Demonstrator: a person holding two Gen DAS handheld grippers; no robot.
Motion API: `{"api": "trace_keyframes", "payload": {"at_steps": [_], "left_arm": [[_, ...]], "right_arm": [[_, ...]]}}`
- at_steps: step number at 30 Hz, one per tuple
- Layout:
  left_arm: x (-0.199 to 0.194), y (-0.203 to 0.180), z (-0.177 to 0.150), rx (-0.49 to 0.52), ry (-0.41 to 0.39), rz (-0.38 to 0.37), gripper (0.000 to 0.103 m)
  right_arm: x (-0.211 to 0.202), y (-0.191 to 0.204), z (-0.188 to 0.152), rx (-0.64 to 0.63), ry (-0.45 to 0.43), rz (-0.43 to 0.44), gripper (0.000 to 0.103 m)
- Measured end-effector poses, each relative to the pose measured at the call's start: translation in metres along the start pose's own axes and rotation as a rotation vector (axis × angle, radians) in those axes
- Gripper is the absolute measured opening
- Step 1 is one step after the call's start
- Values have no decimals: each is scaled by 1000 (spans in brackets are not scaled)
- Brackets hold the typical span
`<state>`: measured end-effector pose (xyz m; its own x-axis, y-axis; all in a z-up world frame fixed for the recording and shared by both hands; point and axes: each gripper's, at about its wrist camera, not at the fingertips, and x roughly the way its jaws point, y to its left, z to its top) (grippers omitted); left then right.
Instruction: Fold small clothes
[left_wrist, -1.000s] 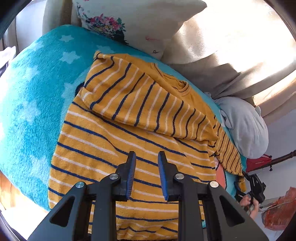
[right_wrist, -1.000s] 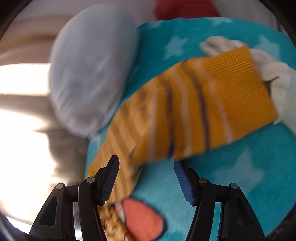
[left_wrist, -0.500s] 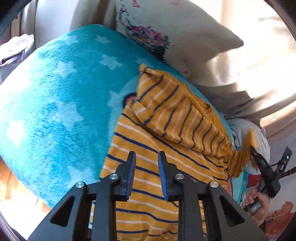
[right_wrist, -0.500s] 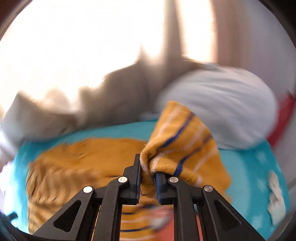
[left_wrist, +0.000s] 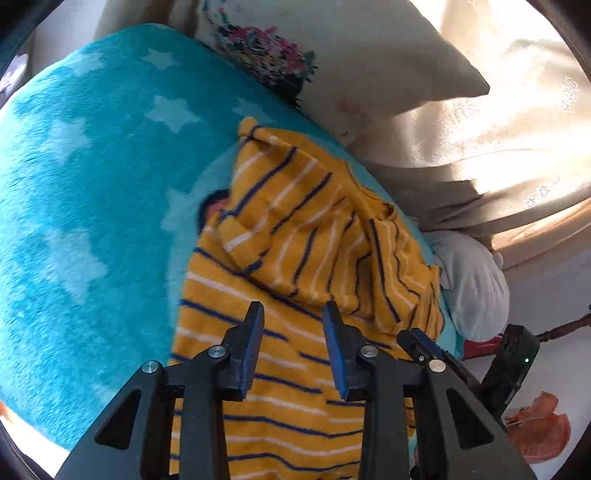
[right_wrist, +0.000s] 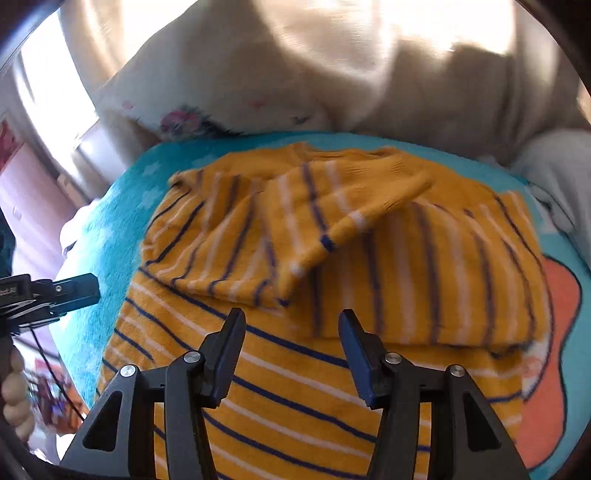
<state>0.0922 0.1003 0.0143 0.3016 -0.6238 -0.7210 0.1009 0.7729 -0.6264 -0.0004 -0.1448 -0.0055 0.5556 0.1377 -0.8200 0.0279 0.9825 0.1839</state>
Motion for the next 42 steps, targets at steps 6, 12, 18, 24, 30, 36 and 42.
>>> {"api": "trace_keyframes", "payload": {"at_steps": [6, 12, 18, 24, 30, 36, 42], "left_arm": [[58, -82, 9, 195, 57, -21, 37], [95, -168, -24, 567, 26, 126, 46], [139, -202, -47, 866, -87, 456, 40], [109, -159, 3, 548, -69, 341, 3], [36, -59, 44, 157, -163, 281, 2], [3, 0, 44, 13, -150, 228, 10], [22, 10, 57, -21, -107, 146, 50]], "right_arm": [[-37, -75, -17, 264, -14, -70, 57], [-56, -122, -42, 429, -26, -113, 57], [-75, -154, -72, 490, -20, -142, 57], [-80, -167, -71, 505, -35, -169, 57], [-77, -173, -68, 491, -28, -161, 57], [-64, -166, -48, 447, -26, -139, 57], [-55, -158, -22, 412, -38, -135, 58]]}}
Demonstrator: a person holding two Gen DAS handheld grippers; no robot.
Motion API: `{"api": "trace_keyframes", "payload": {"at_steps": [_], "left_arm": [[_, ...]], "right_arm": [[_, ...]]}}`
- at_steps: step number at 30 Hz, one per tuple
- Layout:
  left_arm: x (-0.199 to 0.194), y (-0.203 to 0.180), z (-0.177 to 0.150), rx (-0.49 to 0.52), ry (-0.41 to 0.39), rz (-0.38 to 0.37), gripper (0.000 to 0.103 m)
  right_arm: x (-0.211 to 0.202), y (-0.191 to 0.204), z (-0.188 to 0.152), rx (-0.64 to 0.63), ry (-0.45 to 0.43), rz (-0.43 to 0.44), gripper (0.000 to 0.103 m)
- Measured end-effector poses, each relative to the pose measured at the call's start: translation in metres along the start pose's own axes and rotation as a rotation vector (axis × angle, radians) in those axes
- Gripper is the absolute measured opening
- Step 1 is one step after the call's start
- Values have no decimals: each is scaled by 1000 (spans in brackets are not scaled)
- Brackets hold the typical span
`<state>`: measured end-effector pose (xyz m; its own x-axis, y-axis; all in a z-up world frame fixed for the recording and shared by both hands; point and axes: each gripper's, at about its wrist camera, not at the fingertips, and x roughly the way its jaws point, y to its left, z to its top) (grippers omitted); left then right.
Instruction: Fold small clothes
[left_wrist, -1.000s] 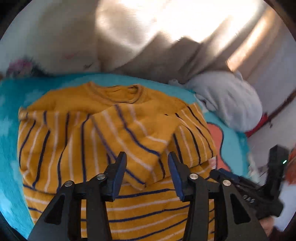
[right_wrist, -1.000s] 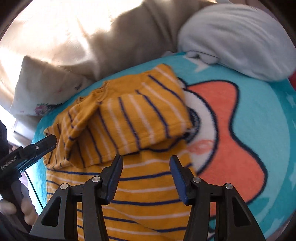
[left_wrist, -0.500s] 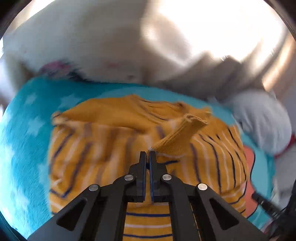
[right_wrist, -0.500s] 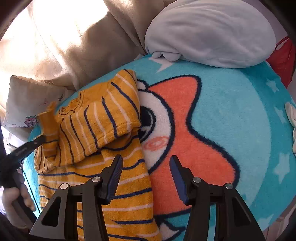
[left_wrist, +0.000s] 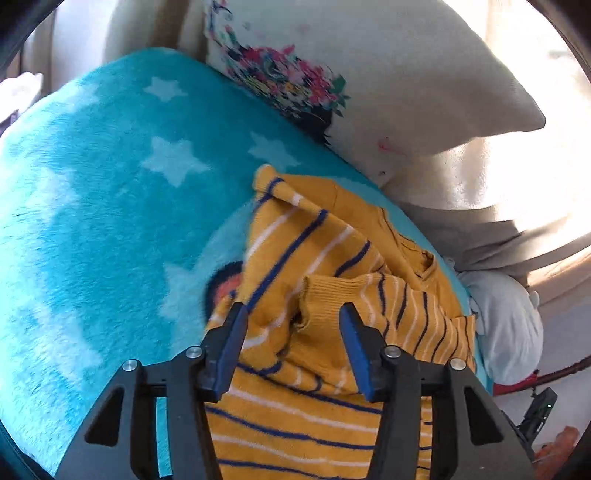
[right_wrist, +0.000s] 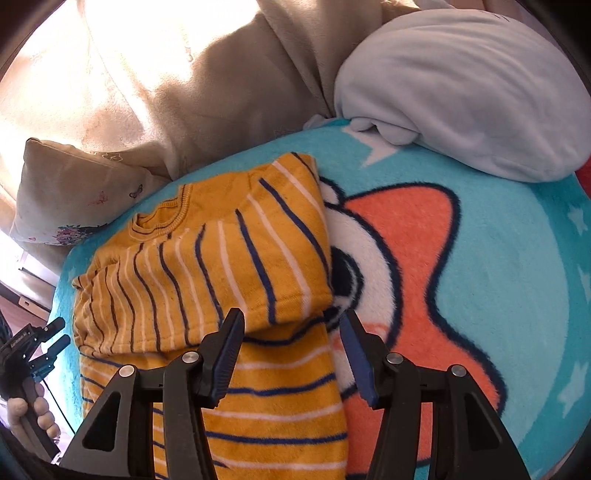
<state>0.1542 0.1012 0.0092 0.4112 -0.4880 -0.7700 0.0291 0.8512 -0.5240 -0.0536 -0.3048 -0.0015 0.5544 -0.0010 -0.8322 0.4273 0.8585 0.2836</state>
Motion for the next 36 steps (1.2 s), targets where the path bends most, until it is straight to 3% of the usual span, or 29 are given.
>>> {"api": "trace_keyframes", "payload": {"at_steps": [5, 6, 7, 10, 15, 19, 23, 27, 31, 34, 35, 36], "left_arm": [[28, -34, 5, 157, 41, 12, 47], [32, -42, 5, 197, 51, 22, 35], [37, -48, 4, 231, 72, 54, 2], [35, -50, 4, 240, 76, 102, 3], [4, -29, 20, 137, 20, 56, 3], [2, -13, 40, 88, -10, 93, 3], [23, -9, 43, 122, 74, 113, 4], [10, -2, 45, 113, 72, 54, 6], [-19, 19, 50, 31, 20, 68, 11], [-24, 17, 50, 23, 7, 31, 17], [-19, 11, 48, 46, 16, 24, 22], [-15, 6, 48, 67, 27, 20, 22]], "right_arm": [[6, 13, 0, -23, 15, -2, 58], [7, 15, -1, -26, 17, -6, 58], [7, 15, -2, -28, 17, -13, 58], [8, 13, -2, -18, 17, -31, 58], [5, 4, 2, 9, 0, -55, 58], [7, -4, 14, 46, -10, -55, 58], [12, -8, 36, 84, -28, -12, 61], [25, 1, 56, 36, -32, -18, 69], [48, 6, 70, 10, 11, -25, 71], [66, 10, 71, 16, 67, 10, 71], [71, 12, 70, 11, 86, 23, 71], [75, 15, 69, 2, 106, 38, 55]]}}
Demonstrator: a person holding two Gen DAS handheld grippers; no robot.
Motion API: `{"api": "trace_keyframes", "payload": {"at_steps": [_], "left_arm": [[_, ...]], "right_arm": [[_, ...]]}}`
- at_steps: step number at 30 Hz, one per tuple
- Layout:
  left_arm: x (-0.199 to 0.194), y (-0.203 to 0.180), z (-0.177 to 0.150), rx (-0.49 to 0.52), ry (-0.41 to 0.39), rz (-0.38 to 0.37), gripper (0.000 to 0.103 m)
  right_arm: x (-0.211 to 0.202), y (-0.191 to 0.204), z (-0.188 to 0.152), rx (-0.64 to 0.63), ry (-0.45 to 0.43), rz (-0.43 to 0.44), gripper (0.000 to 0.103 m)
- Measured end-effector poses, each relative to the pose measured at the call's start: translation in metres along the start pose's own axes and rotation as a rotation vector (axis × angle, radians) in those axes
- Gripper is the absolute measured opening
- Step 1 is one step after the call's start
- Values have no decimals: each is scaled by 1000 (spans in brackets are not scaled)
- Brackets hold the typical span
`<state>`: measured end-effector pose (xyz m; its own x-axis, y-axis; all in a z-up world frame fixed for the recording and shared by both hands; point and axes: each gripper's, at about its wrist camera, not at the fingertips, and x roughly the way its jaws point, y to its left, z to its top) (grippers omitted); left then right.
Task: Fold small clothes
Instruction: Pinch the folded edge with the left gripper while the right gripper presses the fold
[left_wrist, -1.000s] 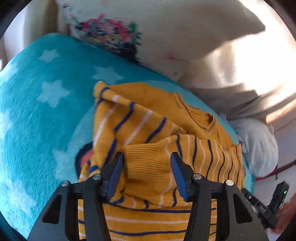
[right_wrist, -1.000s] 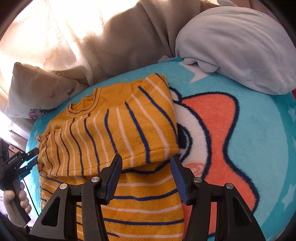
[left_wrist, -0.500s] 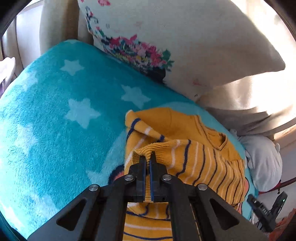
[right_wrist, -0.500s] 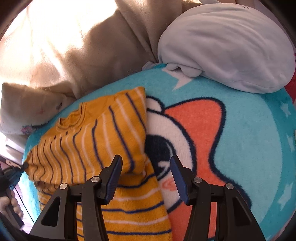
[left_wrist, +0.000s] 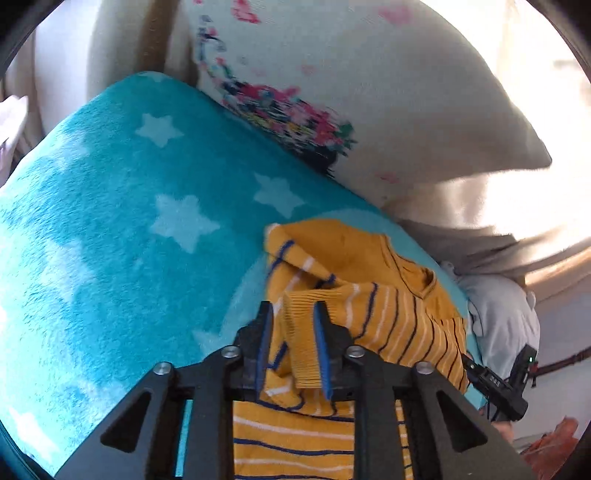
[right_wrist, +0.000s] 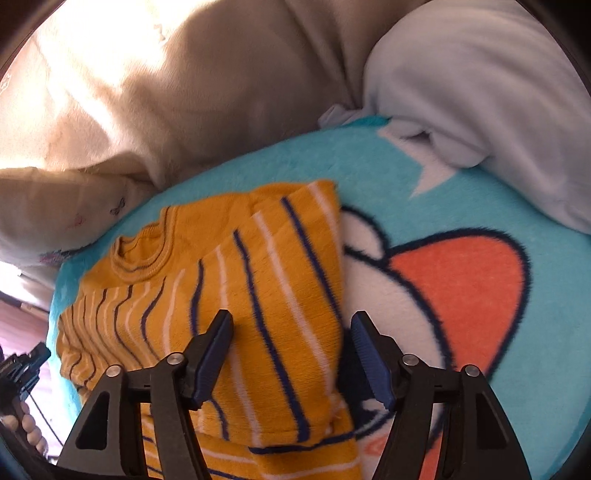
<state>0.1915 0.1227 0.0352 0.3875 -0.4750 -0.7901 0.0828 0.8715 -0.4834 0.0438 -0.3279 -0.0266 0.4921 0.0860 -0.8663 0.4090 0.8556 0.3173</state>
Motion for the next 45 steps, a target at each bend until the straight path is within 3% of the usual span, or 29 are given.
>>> {"api": "trace_keyframes", "payload": {"at_steps": [1, 2, 4, 6, 8, 11, 14, 16, 17, 18, 19, 20, 22, 24, 26, 27, 28, 30, 31, 35, 38, 41, 43, 44, 45], "left_arm": [[7, -7, 0, 23, 13, -11, 22], [10, -14, -2, 49, 23, -28, 23], [25, -31, -3, 116, 43, 9, 25], [48, -38, -4, 182, 97, 145, 24], [65, -39, -6, 256, 130, 250, 15], [65, -41, -5, 320, 116, 299, 18], [50, -31, 2, 290, 126, 194, 18], [31, -16, 11, 235, 94, 91, 21], [23, -9, 17, 212, 75, 57, 27], [19, -2, 24, 192, 59, 37, 31], [18, 4, 32, 173, 51, 28, 41], [20, 10, 41, 149, 52, 4, 46], [36, 14, 58, 136, 79, -62, 54], [58, 9, 68, 161, 124, -57, 55], [76, 0, 70, 205, 175, -41, 60], [79, -6, 69, 222, 180, -44, 60], [80, -11, 67, 240, 186, -61, 60], [82, -19, 63, 266, 202, -36, 15], [81, -21, 61, 267, 207, -31, 11], [71, -25, 71, 228, 146, -35, 11], [72, -27, 78, 235, 126, 17, 11], [75, -21, 71, 245, 130, 39, 13], [69, -17, 66, 233, 120, 38, 19], [65, -11, 63, 218, 114, 38, 28], [60, -5, 61, 201, 105, 40, 32]], "right_arm": [[4, 5, 0, -19, 17, 13, 23], [5, 8, -1, -31, 23, 9, 13], [4, 13, 0, -50, 19, -9, 11], [0, 14, 5, -58, 1, -42, 10], [-3, 12, 10, -56, -15, -82, 10], [5, 9, 13, -41, -1, -109, 10], [15, 12, 10, -59, 26, -170, 21], [4, 9, 10, -21, -12, -150, 31], [-6, 6, 12, -2, -46, -131, 39], [-13, 4, 13, 0, -70, -121, 59], [-19, 5, 19, -13, -106, -113, 72], [-20, 7, 24, -31, -127, -115, 73], [-13, 9, 38, -33, -127, -120, 73], [8, 9, 53, -26, -75, -82, 73], [39, 7, 62, -14, 8, -108, 73], [46, 8, 62, -20, 22, -132, 68], [46, 13, 61, -34, 9, -154, 50], [44, 20, 60, -60, 1, -152, 9], [41, 20, 60, -53, 6, -140, 9], [18, 20, 71, -56, -63, -173, 7], [9, 8, 89, 26, -109, -173, 7], [32, 4, 91, 46, -36, -167, 10], [41, 7, 83, 19, -1, -172, 19], [41, 8, 77, 7, -7, -177, 26], [37, 7, 71, 7, -18, -173, 44]]}}
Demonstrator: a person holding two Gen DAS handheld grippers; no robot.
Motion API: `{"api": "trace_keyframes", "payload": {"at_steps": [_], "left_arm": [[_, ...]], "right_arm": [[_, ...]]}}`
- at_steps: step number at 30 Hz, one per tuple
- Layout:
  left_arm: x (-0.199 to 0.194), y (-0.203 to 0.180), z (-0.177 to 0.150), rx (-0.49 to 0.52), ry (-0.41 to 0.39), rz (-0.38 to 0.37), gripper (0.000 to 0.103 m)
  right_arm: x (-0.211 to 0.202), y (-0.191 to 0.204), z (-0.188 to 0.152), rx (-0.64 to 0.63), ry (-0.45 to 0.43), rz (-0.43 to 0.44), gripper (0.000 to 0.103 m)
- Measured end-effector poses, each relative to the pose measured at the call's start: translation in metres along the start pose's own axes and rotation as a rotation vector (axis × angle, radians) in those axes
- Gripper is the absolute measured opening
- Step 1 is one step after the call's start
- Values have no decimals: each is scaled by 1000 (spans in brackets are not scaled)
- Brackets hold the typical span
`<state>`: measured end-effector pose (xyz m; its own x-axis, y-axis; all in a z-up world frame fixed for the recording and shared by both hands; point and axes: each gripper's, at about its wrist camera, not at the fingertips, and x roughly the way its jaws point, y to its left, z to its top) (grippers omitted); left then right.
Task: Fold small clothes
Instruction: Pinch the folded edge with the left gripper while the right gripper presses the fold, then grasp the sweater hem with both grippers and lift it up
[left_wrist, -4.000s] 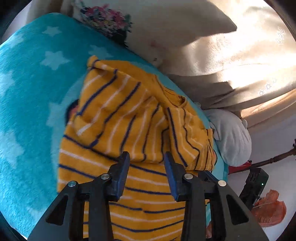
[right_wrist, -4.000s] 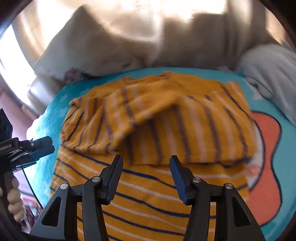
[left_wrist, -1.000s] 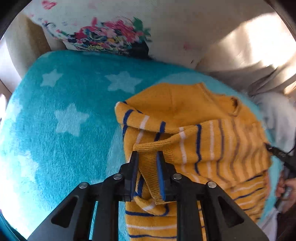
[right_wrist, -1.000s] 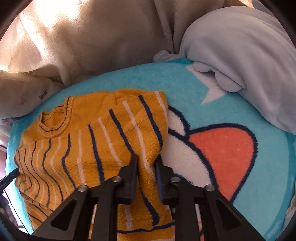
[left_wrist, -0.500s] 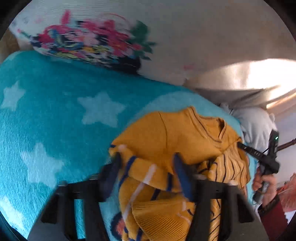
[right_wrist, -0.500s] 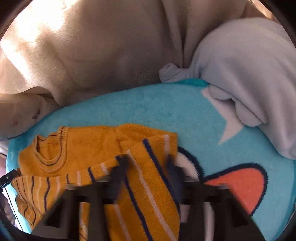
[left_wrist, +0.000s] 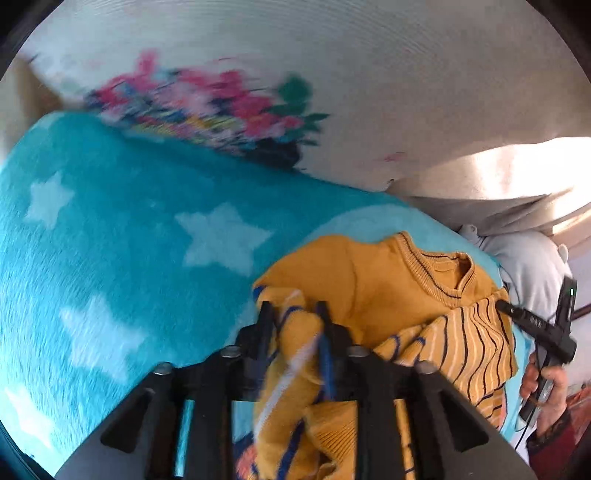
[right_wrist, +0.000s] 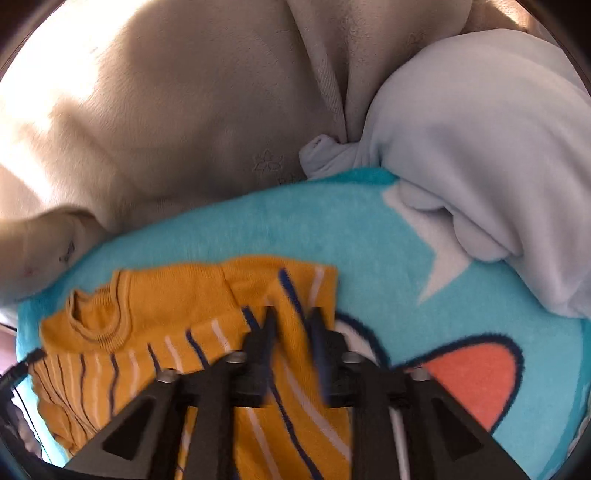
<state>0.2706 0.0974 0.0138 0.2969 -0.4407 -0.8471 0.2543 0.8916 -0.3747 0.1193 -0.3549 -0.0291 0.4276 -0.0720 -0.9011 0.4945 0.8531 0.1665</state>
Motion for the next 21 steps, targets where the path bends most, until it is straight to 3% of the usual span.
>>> {"api": "trace_keyframes", "payload": {"at_steps": [1, 4, 7, 14, 15, 21], "left_arm": [[-6, 5, -3, -15, -14, 6, 36], [-32, 18, -23, -48, -53, 33, 38], [-61, 18, -60, -73, -74, 63, 44], [-77, 17, -187, -222, 23, 101, 48], [-85, 15, -204, -230, -16, 96, 48], [-116, 12, -275, -268, -28, 45, 51]], "right_arm": [[-5, -3, -5, 9, -14, 6, 56], [-30, -12, -26, 7, -90, -22, 57], [-49, -24, -53, 9, -98, 36, 57], [-64, -63, -152, 36, 104, 324, 57], [-65, -69, -169, 46, 141, 370, 57], [-82, -83, -240, 53, 220, 513, 57]]}}
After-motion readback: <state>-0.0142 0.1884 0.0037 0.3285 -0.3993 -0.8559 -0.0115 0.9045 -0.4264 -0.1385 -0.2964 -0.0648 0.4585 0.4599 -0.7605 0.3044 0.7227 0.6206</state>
